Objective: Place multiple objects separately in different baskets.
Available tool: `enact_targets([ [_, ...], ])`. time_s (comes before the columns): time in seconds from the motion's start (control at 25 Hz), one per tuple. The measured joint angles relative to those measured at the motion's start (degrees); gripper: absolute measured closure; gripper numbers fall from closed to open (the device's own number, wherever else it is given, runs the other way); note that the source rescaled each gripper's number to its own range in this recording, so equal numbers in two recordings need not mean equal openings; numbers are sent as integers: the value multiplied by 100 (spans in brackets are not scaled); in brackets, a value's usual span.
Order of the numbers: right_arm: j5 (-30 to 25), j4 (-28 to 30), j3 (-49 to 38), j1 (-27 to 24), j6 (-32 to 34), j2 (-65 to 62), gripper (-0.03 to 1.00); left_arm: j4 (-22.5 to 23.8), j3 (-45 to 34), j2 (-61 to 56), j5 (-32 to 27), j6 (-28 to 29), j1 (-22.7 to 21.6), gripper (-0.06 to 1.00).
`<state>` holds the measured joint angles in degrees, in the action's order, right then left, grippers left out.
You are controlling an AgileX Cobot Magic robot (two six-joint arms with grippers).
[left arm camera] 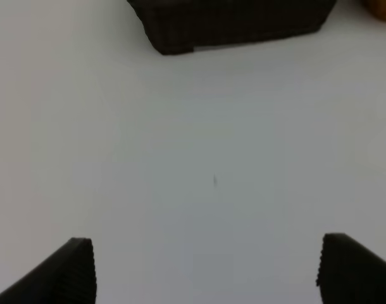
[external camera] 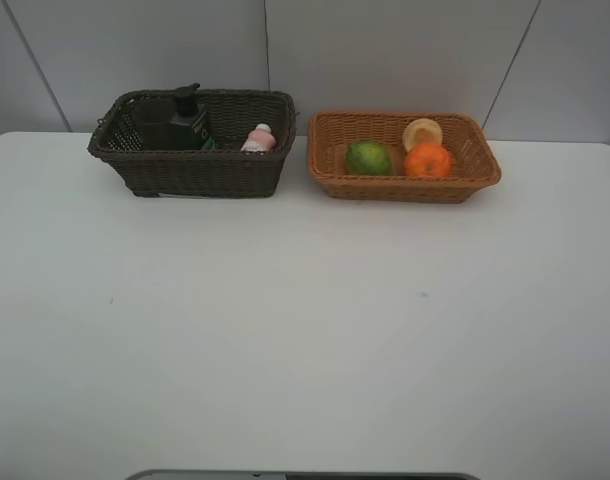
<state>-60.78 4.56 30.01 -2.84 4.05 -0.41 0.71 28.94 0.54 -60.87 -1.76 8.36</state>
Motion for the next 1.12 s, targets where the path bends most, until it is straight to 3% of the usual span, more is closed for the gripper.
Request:
enact_targets([
  [0.2,0,0,0,0,0,0,7,-17,0,-99,0,32,-297,4],
  [0.48,0,0,0,0,0,0,7,-589,-6,-99,0,176,-332,4],
  [1.12,0,0,0,0,0,0,7,-267,-6,-99,0,238,-332,4],
])
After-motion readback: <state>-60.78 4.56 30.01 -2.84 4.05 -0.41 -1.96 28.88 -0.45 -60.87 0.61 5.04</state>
